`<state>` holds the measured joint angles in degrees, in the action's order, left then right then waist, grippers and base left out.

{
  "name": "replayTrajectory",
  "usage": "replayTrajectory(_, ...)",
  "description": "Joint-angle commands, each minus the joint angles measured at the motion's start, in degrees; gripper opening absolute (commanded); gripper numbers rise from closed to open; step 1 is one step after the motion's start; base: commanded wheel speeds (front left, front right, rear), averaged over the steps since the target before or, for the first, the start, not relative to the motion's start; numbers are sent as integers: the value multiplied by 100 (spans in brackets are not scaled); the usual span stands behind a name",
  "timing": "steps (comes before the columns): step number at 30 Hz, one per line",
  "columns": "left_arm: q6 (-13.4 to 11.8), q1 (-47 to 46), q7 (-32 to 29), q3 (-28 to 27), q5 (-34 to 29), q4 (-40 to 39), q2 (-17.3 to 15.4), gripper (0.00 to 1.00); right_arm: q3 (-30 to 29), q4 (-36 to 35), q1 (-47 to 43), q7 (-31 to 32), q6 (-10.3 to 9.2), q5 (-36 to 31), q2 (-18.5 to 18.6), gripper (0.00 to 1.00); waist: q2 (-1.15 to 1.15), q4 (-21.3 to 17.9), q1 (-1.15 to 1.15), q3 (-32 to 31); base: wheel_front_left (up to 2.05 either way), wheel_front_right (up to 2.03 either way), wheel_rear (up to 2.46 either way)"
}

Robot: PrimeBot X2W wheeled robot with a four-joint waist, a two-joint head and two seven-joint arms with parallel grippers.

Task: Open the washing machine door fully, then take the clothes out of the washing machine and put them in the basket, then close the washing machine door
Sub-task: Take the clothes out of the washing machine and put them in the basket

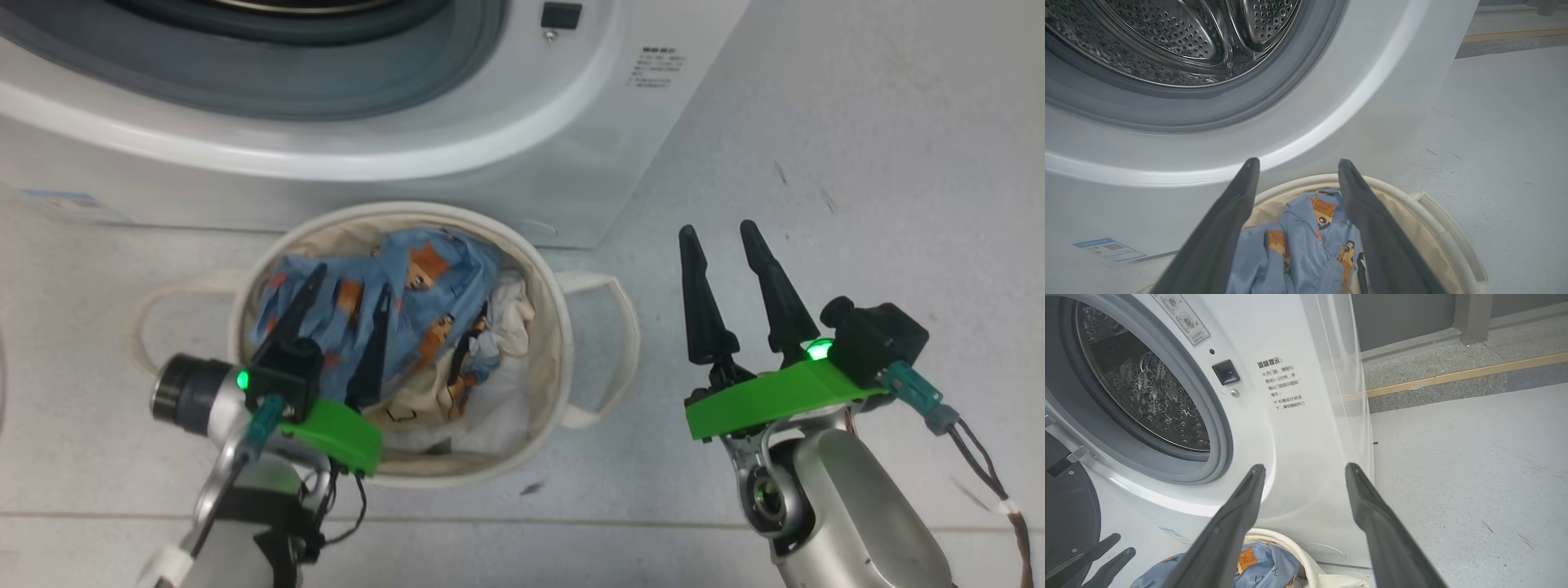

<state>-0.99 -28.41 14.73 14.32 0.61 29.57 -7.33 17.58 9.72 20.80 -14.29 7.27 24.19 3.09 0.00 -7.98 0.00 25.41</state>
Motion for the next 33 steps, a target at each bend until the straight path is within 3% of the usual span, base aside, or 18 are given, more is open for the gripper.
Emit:
replayTrajectory(1,-5,205,27,-118,46,-397,-85,100,65,-130,-95,-71,22,-81,-22,100,0,133,0,-233,0,0,0)
replayTrajectory(15,-79,1245,27,-328,167,-2523,145,100,-135,-143,-425,-71,22,-209,-22,100,0,532,0,-1150,0,0,0)
replayTrajectory(33,-259,2278,27,-697,300,-2522,315,100,-259,-112,-1142,-71,22,-154,-22,100,0,601,0,-1959,0,0,0)
